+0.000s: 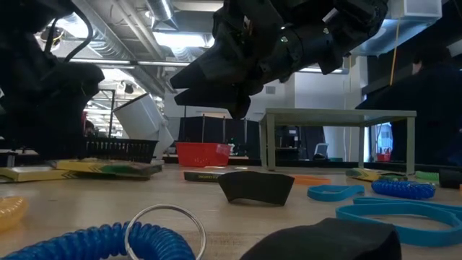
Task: Pick & Place Office Desk Supplies
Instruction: Put the crayons box into the green bin
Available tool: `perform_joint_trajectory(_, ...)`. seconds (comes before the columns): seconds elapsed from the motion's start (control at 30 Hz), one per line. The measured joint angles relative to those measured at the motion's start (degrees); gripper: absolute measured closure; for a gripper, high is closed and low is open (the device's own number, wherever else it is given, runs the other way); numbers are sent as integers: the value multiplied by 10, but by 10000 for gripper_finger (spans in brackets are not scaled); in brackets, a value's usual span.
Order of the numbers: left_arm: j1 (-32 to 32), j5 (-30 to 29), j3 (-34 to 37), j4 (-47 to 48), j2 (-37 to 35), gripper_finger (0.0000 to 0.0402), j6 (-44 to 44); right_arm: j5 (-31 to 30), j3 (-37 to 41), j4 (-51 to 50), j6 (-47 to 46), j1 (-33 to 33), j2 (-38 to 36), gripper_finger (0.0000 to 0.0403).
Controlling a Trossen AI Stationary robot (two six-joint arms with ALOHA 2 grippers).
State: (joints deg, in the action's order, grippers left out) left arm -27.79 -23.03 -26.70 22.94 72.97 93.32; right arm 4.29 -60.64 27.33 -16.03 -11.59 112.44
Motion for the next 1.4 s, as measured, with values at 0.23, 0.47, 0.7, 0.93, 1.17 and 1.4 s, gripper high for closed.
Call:
perform_joint_trajectory(0.23,0,-11,2,-7,2,316,-8,0,0,0,0,0,0,224)
perform_joint_trajectory(0.47,0,-12,2,-8,2,329,-33,0,0,0,0,0,0,225)
perform_joint_trajectory(0.7,0,-25,2,-9,2,394,-55,0,0,0,2,0,0,225)
perform_joint_trajectory(0.93,0,-19,3,-2,-12,400,-63,0,0,0,2,0,0,225)
perform_joint_trajectory(1.17,-8,-16,-31,36,-63,400,-121,0,0,0,4,0,0,225)
perform_joint_trajectory(1.4,-17,7,-147,201,-98,400,-198,0,0,-1,5,0,0,225)
